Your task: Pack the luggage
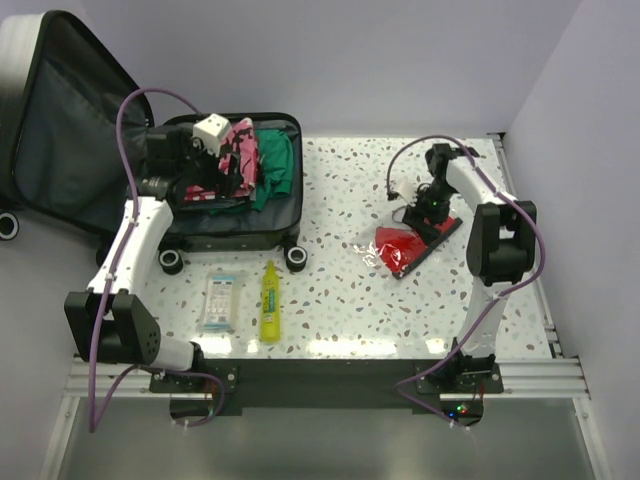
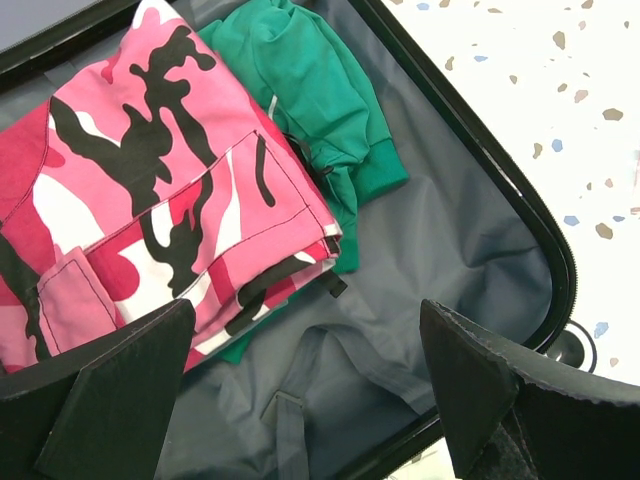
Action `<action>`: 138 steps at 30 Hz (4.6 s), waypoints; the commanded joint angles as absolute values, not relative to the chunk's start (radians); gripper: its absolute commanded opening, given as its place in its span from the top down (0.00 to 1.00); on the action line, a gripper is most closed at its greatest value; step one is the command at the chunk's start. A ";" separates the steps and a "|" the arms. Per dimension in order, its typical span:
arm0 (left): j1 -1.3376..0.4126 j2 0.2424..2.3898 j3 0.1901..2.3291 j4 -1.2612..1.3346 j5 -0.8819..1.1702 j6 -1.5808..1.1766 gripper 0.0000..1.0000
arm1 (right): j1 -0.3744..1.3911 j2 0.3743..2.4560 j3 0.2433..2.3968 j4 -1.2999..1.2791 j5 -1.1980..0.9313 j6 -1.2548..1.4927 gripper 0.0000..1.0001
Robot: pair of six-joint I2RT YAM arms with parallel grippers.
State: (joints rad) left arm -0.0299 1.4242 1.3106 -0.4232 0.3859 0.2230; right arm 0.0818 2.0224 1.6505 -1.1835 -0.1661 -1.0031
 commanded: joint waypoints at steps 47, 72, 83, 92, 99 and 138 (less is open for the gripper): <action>0.000 1.374 1.374 -0.532 0.351 0.239 0.00 | 0.138 1.945 1.821 -1.348 -0.458 -1.484 1.00; 0.249 1.220 1.480 -0.549 0.324 0.149 0.00 | 0.891 2.264 2.434 -0.611 -0.088 -0.374 1.00; 0.247 1.177 1.417 -0.528 0.318 0.133 0.00 | 0.946 2.411 2.388 -0.381 0.067 -0.351 1.00; 0.250 1.189 1.393 -0.518 0.313 0.113 0.00 | 0.965 2.527 2.468 -0.353 0.086 -0.353 1.00; 0.249 1.189 1.350 -0.531 0.287 0.144 0.00 | 0.980 2.431 2.235 -0.370 -0.047 -0.362 1.00; 0.155 1.672 1.238 -0.393 0.204 0.104 0.28 | 0.752 2.373 2.126 -0.534 -0.086 -0.304 0.81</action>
State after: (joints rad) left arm 0.1482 1.6440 1.2049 -0.4080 0.2508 0.1303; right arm 0.7708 2.3409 2.1147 -0.4911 -0.1364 -0.2684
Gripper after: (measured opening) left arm 0.721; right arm 0.192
